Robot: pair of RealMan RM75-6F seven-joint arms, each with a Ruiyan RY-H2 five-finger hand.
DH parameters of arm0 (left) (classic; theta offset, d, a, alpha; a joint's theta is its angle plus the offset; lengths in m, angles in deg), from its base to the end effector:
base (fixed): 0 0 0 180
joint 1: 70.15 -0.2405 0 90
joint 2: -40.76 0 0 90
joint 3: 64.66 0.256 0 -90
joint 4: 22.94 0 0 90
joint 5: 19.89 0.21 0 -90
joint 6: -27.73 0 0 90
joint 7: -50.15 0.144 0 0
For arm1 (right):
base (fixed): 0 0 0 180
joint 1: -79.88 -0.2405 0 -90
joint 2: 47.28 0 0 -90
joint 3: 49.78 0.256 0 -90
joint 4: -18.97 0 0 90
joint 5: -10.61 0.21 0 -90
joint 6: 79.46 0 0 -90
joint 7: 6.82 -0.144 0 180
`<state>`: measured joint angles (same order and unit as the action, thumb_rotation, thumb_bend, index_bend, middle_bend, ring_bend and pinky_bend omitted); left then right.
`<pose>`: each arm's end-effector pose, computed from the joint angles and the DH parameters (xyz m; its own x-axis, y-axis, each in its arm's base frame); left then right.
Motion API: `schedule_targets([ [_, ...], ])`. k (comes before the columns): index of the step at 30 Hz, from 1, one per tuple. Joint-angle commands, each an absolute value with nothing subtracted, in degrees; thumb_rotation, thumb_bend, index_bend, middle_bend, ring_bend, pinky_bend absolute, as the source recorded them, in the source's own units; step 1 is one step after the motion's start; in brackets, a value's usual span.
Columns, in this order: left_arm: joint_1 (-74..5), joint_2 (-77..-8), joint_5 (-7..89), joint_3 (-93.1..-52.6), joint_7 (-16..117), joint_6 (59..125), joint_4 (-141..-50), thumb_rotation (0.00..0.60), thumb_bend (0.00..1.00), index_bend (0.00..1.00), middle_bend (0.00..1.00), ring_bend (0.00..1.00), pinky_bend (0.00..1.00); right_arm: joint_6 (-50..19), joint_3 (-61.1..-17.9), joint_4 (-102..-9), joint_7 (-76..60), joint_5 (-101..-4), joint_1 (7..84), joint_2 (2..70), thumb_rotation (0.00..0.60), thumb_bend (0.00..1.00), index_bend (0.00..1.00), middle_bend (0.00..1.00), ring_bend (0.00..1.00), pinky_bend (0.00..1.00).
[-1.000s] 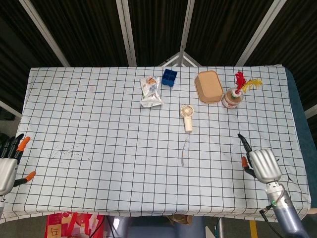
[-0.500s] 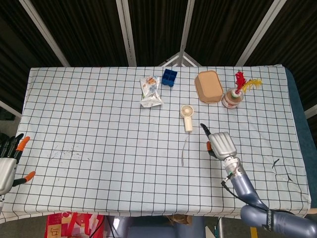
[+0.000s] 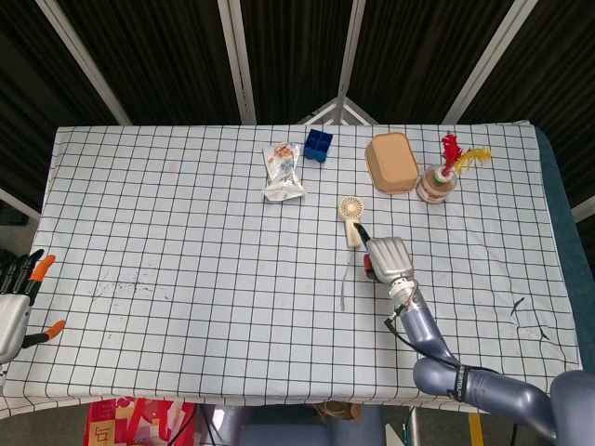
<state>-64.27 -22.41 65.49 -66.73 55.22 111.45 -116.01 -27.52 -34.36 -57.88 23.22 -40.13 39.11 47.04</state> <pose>-0.3104 0.1835 0.1588 0.4788 0.0309 0.8774 0.8779 -0.0182 -0.4784 -0.1807 -0.3640 -0.0299 0.4531 -0.3095 0.8360 -0.8913 -0.1715 0.4196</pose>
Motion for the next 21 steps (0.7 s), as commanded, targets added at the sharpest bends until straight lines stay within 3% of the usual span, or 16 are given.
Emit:
schedule_targets([
  [1,-64.23,-22.35,65.32,-66.76,55.04,111.29,-116.04,0.600,0.03,0.00,0.00,0.00,0.00,-27.69,-34.61,-57.06,23.08,-39.71,38.69,47.42,0.600,0.71,0.00,0.87,0.89,0.87],
  [21,-63.96,-22.27,64.79,-66.72,55.14,110.58,-116.54,0.600,0.03,0.00,0.00,0.00,0.00,-27.76,-34.77,-52.68,20.85,-37.58,36.43,49.89,0.600,0.71,0.05,0.87,0.89,0.87],
])
